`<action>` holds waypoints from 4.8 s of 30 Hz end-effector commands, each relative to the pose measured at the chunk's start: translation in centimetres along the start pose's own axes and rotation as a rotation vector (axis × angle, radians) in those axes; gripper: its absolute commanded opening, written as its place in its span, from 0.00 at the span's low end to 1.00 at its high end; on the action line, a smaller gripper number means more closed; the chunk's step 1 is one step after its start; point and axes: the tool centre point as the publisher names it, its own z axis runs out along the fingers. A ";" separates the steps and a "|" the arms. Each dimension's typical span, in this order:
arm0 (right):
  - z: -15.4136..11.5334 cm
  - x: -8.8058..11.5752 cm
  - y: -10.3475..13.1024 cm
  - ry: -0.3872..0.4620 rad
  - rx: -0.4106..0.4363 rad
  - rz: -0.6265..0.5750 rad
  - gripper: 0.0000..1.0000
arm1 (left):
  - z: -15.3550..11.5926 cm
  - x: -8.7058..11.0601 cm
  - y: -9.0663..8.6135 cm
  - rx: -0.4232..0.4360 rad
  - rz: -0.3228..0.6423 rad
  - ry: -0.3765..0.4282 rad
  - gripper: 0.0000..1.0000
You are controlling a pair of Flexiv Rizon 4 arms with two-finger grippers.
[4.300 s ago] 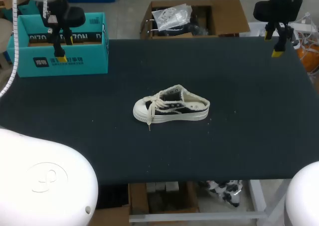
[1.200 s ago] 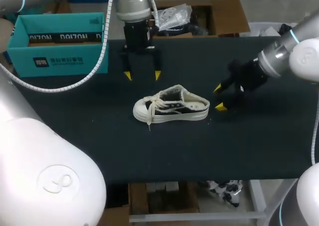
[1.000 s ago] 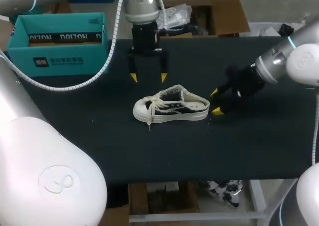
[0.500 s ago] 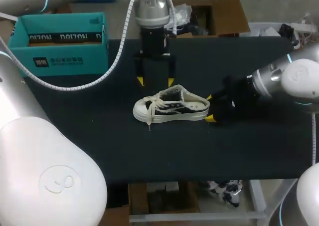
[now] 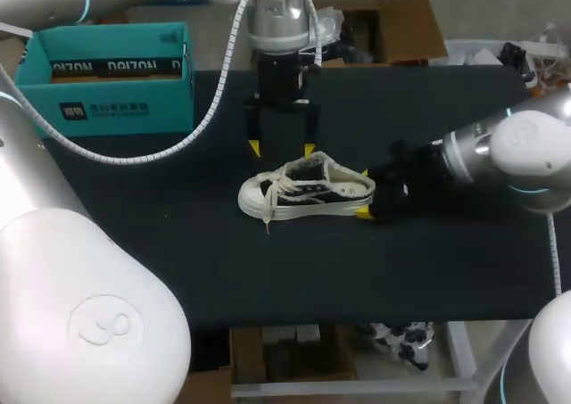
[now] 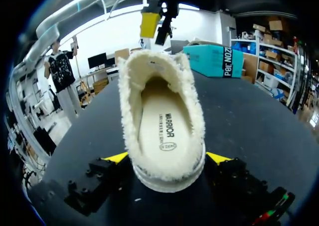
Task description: Open the shoe tongue, take the insole out of the shoe, put the insole back into the shoe, and pack the shoe into the shoebox
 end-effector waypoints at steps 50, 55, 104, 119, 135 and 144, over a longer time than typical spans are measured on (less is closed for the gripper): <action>2.1 -0.3 -0.6 -0.016 -0.064 0.006 0.00 | 3.9 6.3 -1.7 -0.064 -0.091 -0.227 0.00; 2.1 -0.3 -0.6 -0.016 -0.064 0.006 0.00 | 3.3 5.0 -1.0 -0.027 -0.109 -0.183 0.00; 2.1 -0.3 -0.6 -0.016 -0.064 0.006 0.00 | -3.8 -0.2 2.5 0.224 0.436 -0.019 0.00; 2.1 -0.3 -0.6 -0.016 -0.064 0.006 0.00 | -4.3 2.8 2.0 0.042 1.347 -0.154 0.00; 2.1 -0.3 -0.6 -0.016 -0.064 0.006 0.00 | -1.2 5.8 -1.4 0.104 1.548 -0.098 0.00; 2.1 -0.3 -0.6 -0.016 -0.064 0.006 0.00 | 3.5 6.2 -3.7 0.061 1.567 -0.061 0.00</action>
